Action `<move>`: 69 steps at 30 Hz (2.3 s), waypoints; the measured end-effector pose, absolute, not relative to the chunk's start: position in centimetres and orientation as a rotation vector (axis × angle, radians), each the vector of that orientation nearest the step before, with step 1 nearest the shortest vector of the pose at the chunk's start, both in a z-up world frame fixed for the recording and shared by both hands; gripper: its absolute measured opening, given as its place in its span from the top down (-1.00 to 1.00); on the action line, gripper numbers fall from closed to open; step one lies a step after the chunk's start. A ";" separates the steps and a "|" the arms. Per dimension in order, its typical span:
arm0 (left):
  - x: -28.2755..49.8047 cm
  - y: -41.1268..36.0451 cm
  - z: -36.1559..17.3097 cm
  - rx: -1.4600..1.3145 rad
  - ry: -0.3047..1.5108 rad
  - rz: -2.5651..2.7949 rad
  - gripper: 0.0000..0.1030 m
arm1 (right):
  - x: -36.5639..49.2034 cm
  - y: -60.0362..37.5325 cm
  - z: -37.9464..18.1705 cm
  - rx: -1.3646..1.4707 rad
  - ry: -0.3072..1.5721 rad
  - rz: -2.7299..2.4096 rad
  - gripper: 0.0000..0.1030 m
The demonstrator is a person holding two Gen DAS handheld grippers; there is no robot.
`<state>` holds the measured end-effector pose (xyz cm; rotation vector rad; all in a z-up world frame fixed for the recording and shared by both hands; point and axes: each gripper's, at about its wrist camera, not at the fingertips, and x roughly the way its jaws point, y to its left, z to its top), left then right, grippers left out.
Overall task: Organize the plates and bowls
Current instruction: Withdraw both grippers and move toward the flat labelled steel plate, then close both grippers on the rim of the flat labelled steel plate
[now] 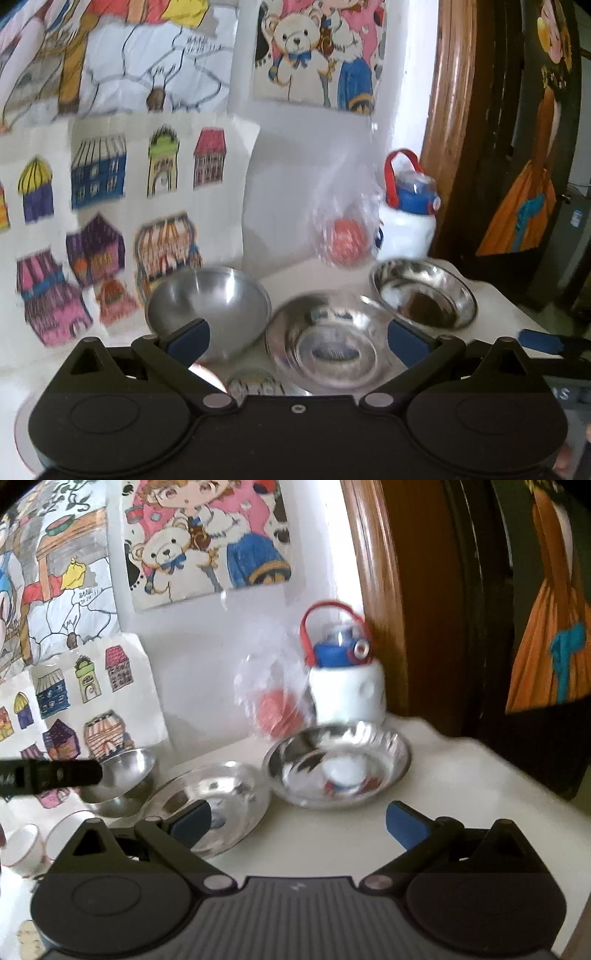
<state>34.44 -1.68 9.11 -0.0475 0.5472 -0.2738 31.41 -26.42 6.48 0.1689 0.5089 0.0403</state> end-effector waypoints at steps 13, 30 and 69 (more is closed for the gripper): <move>34.7 -2.6 4.6 -0.268 0.784 -0.275 -0.98 | 31.8 -28.2 4.3 0.306 0.619 0.041 -1.00; 38.2 -2.6 1.6 -0.489 0.772 -0.157 -0.98 | 34.3 -29.4 1.5 0.504 0.617 0.111 -0.99; 38.9 0.0 -0.9 -0.888 0.822 -0.120 0.81 | 36.2 -27.6 0.3 0.569 0.605 0.214 0.72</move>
